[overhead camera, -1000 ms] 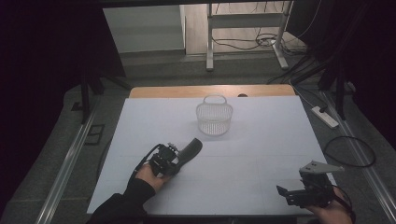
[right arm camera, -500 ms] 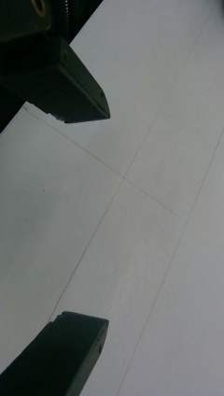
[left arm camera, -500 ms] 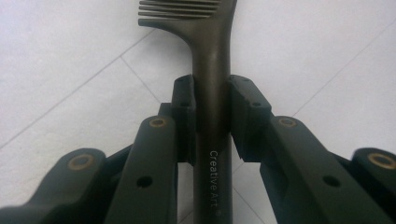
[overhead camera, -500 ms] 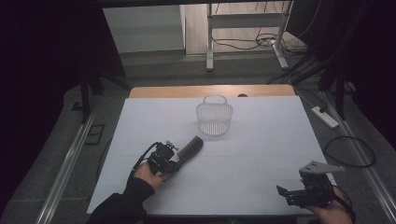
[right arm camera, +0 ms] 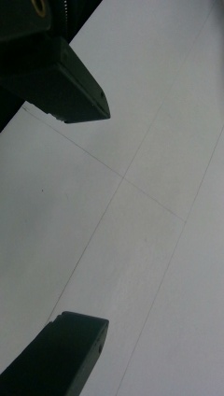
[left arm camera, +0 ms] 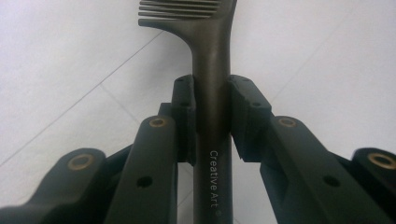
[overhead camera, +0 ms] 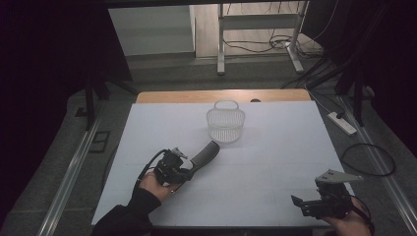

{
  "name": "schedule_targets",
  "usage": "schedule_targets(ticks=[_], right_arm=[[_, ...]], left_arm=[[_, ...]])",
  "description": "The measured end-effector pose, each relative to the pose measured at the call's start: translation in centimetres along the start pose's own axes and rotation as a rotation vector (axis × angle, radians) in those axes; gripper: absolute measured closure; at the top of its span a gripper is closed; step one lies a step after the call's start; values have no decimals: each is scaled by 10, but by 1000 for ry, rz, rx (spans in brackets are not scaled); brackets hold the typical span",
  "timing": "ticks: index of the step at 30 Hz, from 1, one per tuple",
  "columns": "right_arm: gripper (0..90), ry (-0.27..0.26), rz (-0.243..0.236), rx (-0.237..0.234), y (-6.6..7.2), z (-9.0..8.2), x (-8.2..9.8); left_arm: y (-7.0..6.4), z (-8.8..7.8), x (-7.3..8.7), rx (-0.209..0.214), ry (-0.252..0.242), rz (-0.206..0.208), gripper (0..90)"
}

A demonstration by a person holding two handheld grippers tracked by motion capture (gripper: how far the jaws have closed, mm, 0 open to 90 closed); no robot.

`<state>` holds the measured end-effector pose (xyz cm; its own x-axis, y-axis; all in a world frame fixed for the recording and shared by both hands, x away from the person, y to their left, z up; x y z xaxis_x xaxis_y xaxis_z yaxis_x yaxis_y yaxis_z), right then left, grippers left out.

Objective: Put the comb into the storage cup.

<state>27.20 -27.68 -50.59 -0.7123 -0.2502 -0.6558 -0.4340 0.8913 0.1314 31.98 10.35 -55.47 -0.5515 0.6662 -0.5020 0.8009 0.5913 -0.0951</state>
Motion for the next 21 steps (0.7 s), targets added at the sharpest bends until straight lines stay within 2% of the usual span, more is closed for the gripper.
schedule_targets(ticks=[8, 21], right_arm=[[26, -2, -2, -1, 0, 0, 0], [26, -4, -5, 0, 1, 0, 0]], left_arm=[[-6, -7, -6, -7, -55, 34, 724], [-11, -18, -11, -7, -129, 55, 724]])
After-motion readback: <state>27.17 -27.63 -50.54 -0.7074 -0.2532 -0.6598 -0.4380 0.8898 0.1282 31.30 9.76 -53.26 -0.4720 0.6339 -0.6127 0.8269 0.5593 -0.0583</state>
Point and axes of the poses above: each handheld gripper's, and its own axes: z roughly forward along the jaws, x roughly out of its underside, y roughly to its left, the point moved 8 cm from there along z, roughly forward along the jaws, and after that the axes turned 10 degrees about z, right-handed, at the moved point
